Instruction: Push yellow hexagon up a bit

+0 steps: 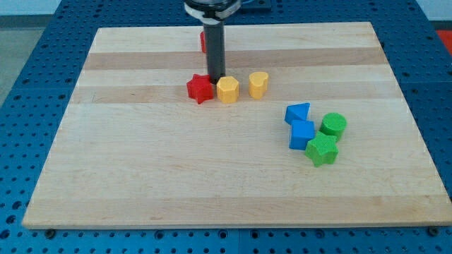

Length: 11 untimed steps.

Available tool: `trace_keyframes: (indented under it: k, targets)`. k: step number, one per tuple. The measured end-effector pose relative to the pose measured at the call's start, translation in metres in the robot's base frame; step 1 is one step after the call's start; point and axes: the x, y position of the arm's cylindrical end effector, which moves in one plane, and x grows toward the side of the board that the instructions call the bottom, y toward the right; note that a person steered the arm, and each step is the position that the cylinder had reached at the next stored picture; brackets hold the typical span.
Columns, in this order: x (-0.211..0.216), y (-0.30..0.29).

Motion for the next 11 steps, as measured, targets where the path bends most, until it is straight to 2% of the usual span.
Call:
trace_keyframes:
  k: [1,2,3,4,6,9,11]
  targets:
    - [0.009,-0.025]
    - [0.045,-0.026]
    - [0.077,-0.024]
    - [0.082,-0.004]
    - [0.082,0.048]
    - [0.05,0.054]
    - [0.047,0.041]
